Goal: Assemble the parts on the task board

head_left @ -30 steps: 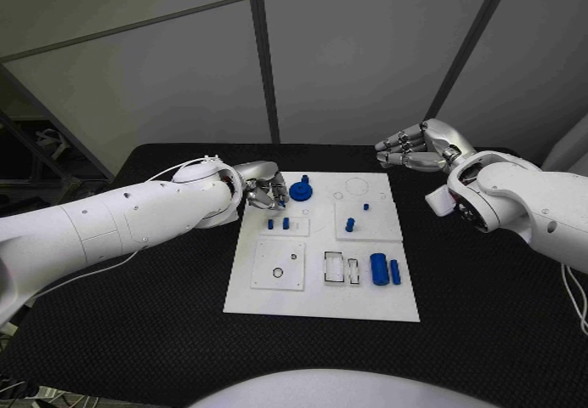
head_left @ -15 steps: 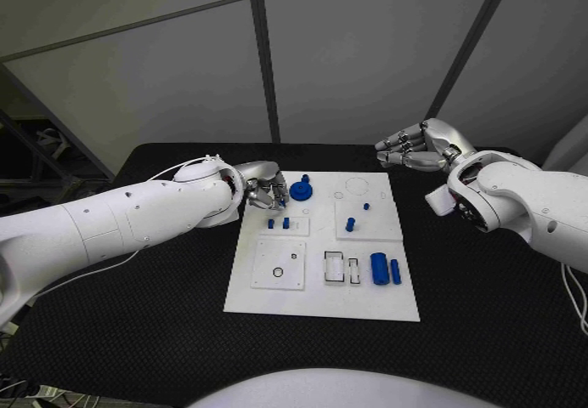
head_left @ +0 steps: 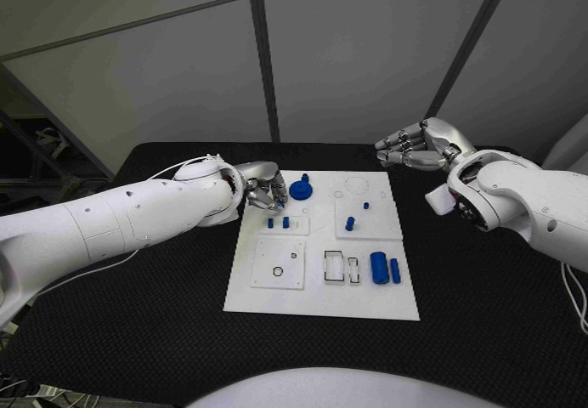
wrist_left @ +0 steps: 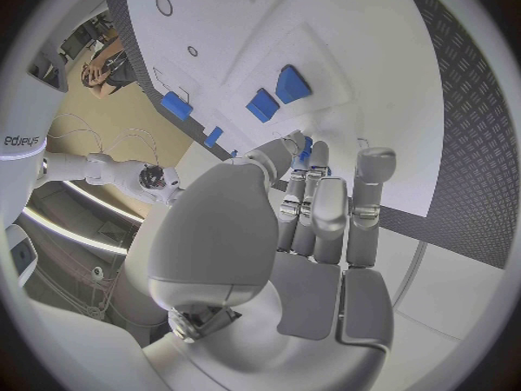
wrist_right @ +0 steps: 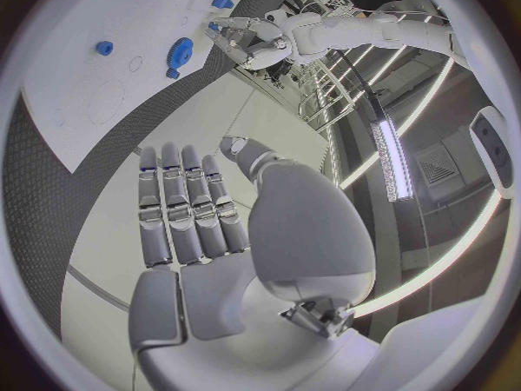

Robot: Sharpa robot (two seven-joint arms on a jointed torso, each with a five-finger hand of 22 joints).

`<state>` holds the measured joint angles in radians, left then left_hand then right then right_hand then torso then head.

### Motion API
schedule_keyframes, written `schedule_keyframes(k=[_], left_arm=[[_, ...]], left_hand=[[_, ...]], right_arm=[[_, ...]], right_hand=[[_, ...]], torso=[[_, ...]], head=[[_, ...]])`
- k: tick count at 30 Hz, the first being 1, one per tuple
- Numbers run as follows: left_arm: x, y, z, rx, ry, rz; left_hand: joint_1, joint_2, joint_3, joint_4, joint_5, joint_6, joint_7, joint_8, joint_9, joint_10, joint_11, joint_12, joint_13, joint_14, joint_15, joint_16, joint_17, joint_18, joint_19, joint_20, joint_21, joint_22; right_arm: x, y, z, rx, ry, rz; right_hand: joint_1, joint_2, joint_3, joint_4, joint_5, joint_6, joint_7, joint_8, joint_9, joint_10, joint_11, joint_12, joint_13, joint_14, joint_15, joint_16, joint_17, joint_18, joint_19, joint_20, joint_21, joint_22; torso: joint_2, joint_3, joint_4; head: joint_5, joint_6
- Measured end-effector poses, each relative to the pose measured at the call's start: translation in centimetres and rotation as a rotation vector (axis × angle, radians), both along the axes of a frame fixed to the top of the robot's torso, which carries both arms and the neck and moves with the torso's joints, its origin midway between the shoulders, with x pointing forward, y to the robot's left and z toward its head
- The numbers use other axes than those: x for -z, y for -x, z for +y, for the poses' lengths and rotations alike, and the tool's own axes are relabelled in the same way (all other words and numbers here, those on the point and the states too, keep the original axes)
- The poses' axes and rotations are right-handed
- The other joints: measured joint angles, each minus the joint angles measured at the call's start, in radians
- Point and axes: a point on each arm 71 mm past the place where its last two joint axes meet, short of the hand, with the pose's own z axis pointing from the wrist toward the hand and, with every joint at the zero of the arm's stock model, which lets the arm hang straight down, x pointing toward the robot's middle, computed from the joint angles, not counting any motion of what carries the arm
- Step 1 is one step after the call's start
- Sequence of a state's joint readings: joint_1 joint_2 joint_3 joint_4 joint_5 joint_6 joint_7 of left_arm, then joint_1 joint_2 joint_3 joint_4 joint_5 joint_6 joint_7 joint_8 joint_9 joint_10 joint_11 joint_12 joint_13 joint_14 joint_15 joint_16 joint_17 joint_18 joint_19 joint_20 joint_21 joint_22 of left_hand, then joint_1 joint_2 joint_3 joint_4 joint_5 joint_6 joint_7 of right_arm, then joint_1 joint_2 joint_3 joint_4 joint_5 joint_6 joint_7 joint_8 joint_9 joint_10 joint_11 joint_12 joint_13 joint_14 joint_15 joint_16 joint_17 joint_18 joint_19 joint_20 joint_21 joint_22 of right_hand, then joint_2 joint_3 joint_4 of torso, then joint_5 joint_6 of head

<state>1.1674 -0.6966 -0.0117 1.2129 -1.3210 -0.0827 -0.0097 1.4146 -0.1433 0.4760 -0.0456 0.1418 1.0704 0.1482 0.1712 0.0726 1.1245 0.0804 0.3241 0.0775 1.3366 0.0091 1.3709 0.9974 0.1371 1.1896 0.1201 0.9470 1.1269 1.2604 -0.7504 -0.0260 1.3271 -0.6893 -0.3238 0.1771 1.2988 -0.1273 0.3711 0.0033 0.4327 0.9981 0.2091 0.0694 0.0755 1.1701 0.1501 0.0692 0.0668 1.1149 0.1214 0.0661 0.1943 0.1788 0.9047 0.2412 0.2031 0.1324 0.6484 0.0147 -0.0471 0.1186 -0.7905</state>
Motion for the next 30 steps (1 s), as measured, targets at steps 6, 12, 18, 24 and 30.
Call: schedule_keyframes(k=[6, 12, 18, 24, 30], left_arm=[[0.03, 0.02, -0.07, 0.003, -0.004, 0.001], [0.04, 0.05, -0.37, 0.011, -0.005, 0.002], [0.05, 0.06, -0.44, 0.014, -0.005, 0.002], [0.05, 0.05, -0.50, 0.017, -0.006, 0.001], [0.09, 0.02, -0.49, 0.015, -0.008, 0.002]], left_hand=[[0.000, 0.000, 0.000, 0.000, 0.000, 0.000, 0.000, 0.000, 0.000, 0.000, 0.000, 0.000, 0.000, 0.000, 0.000, 0.000, 0.000, 0.000, 0.000, 0.000, 0.000, 0.000], [0.000, 0.000, 0.000, 0.000, -0.004, 0.004, -0.004, 0.000, 0.000, 0.000, 0.000, 0.000, 0.001, 0.000, 0.000, 0.000, 0.000, 0.000, 0.000, 0.000, 0.000, 0.001], [0.000, 0.000, 0.000, 0.000, -0.005, 0.004, -0.004, 0.000, 0.000, 0.000, 0.000, 0.000, 0.001, 0.000, 0.000, 0.000, 0.000, 0.000, 0.000, 0.000, 0.000, 0.001], [0.000, 0.000, 0.000, 0.000, -0.005, 0.004, -0.004, 0.000, 0.001, 0.003, -0.003, 0.000, 0.002, 0.000, 0.000, 0.000, 0.003, 0.000, 0.000, 0.000, 0.000, 0.003], [-0.003, -0.003, 0.000, 0.000, -0.004, 0.007, -0.007, 0.000, 0.001, 0.003, -0.003, 0.000, 0.003, 0.000, 0.000, 0.000, 0.003, 0.000, 0.000, 0.000, 0.004, 0.004]], right_arm=[[0.00, 0.00, -0.02, 0.000, 0.000, 0.000], [0.00, 0.00, 0.00, 0.000, 0.000, 0.000], [0.00, 0.00, -0.01, 0.000, 0.000, 0.000], [0.00, 0.01, -0.05, 0.000, 0.001, 0.001], [0.00, 0.02, -0.10, 0.001, 0.001, 0.001]], right_hand=[[0.000, 0.000, 0.000, 0.000, 0.000, 0.000, 0.000, 0.000, 0.000, 0.000, 0.000, 0.000, 0.000, 0.000, 0.000, 0.000, 0.000, 0.000, 0.000, 0.000, 0.000, 0.000], [0.000, 0.000, 0.000, 0.000, 0.000, 0.000, 0.000, 0.000, 0.000, 0.000, 0.000, 0.000, 0.000, 0.000, 0.000, 0.000, 0.000, 0.000, 0.000, 0.000, 0.000, 0.000], [0.000, 0.000, 0.000, 0.000, 0.000, 0.000, 0.000, 0.000, 0.000, 0.000, 0.000, 0.000, 0.000, 0.000, 0.000, 0.000, 0.000, 0.000, 0.000, 0.000, 0.000, 0.000], [0.000, 0.000, 0.000, 0.000, 0.000, 0.000, 0.000, 0.000, 0.000, 0.000, 0.000, 0.000, 0.000, 0.000, 0.000, 0.000, 0.000, 0.000, 0.000, 0.000, 0.000, -0.001], [0.000, 0.000, 0.000, 0.000, 0.000, 0.000, 0.000, 0.000, 0.000, 0.000, 0.000, 0.000, 0.000, 0.000, 0.000, 0.000, 0.000, 0.000, 0.000, 0.000, 0.000, -0.001]], torso=[[0.000, -0.0002, 0.0001], [0.000, -0.0002, 0.0001], [0.000, -0.0001, 0.0001], [0.000, 0.0001, 0.0001], [0.000, -0.0001, 0.0001]], head=[[-0.001, -0.001], [-0.002, -0.001], [-0.003, -0.002], [-0.004, -0.002], [-0.005, -0.003]])
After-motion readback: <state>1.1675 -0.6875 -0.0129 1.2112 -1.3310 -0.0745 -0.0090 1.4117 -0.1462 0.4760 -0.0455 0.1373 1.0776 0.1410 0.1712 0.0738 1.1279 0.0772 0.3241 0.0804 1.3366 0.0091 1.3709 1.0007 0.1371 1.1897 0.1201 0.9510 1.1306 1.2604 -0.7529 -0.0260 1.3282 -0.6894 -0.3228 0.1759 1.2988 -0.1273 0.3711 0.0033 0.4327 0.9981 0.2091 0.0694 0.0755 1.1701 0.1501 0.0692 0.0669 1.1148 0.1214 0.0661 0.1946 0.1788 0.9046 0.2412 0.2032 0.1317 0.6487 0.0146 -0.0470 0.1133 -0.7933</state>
